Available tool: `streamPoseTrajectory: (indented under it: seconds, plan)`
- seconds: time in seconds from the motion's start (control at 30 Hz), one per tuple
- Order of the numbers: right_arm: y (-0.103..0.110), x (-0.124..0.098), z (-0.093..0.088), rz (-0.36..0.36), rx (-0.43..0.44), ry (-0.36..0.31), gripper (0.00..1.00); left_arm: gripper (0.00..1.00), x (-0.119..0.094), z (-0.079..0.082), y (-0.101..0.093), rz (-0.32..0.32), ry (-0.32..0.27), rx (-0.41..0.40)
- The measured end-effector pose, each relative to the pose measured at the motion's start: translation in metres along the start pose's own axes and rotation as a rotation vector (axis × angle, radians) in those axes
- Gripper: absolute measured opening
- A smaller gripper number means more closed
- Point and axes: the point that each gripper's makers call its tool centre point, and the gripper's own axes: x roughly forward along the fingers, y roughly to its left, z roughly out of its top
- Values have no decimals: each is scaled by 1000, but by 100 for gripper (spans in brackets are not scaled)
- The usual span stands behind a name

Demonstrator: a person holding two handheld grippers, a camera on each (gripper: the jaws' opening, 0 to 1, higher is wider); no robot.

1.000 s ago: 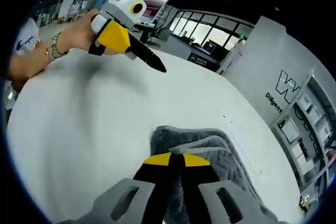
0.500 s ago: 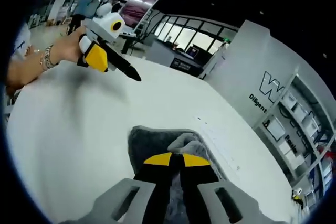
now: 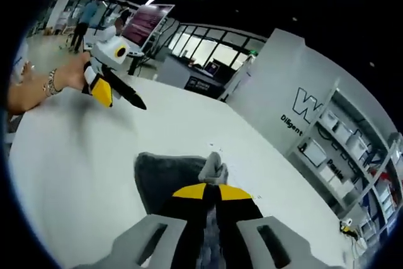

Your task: Open the folded towel by lifting each exposed corner and separating the folded layers until the towel lies flat within the target outline without major curled edges

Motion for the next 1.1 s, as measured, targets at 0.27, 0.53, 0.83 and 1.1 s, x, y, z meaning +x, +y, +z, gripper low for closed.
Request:
streamPoseTrajectory:
  seconds: [0.27, 0.53, 0.83, 1.1]
  plan:
    - [-29, -21, 5, -83, -8, -26, 1, 90, 0, -4, -1, 4, 9, 0]
    - [-54, -48, 10, -155, -7, -47, 1, 90, 0, -2, 3, 3, 11, -1]
    - [-78, -72, 4, -221, -8, -39, 1, 89, 0, -3, 3, 6, 15, -1]
    - [-106, -94, -8, -293, 25, -29, 1, 89, 0, -6, 0, 8, 16, 0]
